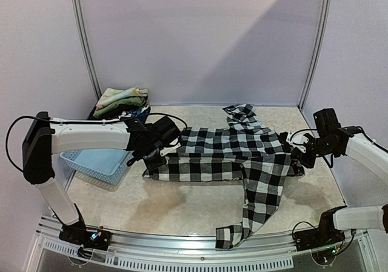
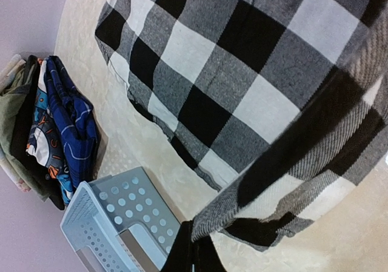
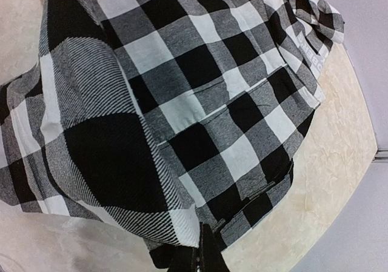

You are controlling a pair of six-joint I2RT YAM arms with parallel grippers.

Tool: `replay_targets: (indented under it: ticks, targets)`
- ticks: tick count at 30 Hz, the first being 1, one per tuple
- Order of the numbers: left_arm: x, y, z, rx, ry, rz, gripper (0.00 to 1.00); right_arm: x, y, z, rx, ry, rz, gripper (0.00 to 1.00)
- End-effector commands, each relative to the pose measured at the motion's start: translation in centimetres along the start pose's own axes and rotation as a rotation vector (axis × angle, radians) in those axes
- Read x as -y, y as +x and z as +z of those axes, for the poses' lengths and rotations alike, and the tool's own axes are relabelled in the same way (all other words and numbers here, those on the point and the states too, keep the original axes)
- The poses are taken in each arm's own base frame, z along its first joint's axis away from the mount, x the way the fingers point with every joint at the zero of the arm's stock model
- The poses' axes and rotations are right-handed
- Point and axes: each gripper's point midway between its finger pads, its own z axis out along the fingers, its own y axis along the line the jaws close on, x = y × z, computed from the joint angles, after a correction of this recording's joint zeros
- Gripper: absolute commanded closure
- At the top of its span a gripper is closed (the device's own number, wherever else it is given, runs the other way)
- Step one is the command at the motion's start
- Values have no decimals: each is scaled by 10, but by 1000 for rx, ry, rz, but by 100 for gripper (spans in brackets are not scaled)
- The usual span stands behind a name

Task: Fold and stack the mixed laundry pile
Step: Fold the flattened shirt at the center of the board.

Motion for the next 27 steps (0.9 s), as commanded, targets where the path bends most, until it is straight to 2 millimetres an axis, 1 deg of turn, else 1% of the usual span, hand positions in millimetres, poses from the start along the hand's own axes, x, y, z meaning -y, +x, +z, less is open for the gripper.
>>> replay_targets:
  ticks: [1,6,10,16,19,23,27]
  targets:
    - [-7,-7,10,-3,-7,-10,100,22,-13,-2,20,50,59,99]
    - [-6,-7,18,-13,5,-15,100,19,-8,7,-15,1,95,99]
    - [-13,-9,22,-13,-10,-36,100,21,-2,17,-44,-16,122,99]
    - [-30,-22,23,12,-33,-70,100,36,-4,21,-54,18,164,100]
    - [-37,-27,28,7,-33,-78,100,43,-5,24,-55,33,174,100]
    - [-39,-31,37,-2,-13,-92,100,54,-3,35,-69,60,201,100]
    - [-40,-31,51,-28,1,-112,100,64,1,52,-86,73,235,100]
